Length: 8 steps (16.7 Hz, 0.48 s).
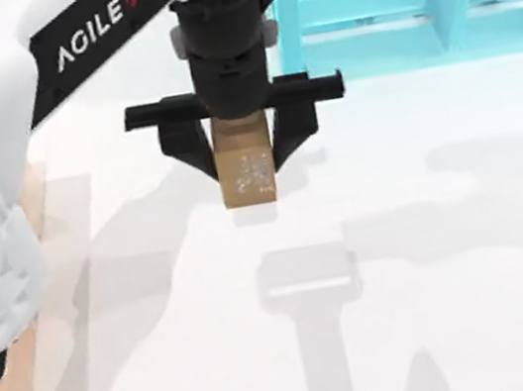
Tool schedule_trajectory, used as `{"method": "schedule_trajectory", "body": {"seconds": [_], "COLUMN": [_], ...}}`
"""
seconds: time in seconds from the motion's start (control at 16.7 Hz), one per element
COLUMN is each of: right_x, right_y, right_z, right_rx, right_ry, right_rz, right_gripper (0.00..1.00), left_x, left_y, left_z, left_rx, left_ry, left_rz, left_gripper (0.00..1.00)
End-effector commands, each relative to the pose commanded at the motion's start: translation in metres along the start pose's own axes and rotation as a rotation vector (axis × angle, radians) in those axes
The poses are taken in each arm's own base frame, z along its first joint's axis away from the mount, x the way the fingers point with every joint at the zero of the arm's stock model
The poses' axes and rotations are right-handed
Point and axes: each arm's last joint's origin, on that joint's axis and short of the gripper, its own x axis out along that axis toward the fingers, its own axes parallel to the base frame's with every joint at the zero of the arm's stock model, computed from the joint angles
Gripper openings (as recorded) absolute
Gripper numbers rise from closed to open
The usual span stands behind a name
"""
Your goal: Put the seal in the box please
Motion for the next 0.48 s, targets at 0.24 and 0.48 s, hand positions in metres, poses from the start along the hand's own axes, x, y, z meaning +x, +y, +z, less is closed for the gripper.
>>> {"method": "schedule_trajectory", "body": {"seconds": [0.24, 0.48], "right_x": [0.0, 0.0], "right_y": [0.0, 0.0], "right_z": [0.0, 0.0], "right_rx": [0.0, 0.0], "right_ry": [0.0, 0.0], "right_rz": [0.0, 0.0], "right_gripper": [1.0, 1.0], "left_x": [-0.013, -0.023], "left_y": [0.124, 0.261], "left_z": [0.03, 0.014], "left_rx": [-0.002, -0.005], "left_ry": [0.007, 0.012], "left_rz": [-0.003, -0.006], "left_gripper": [0.0, 0.0]}}
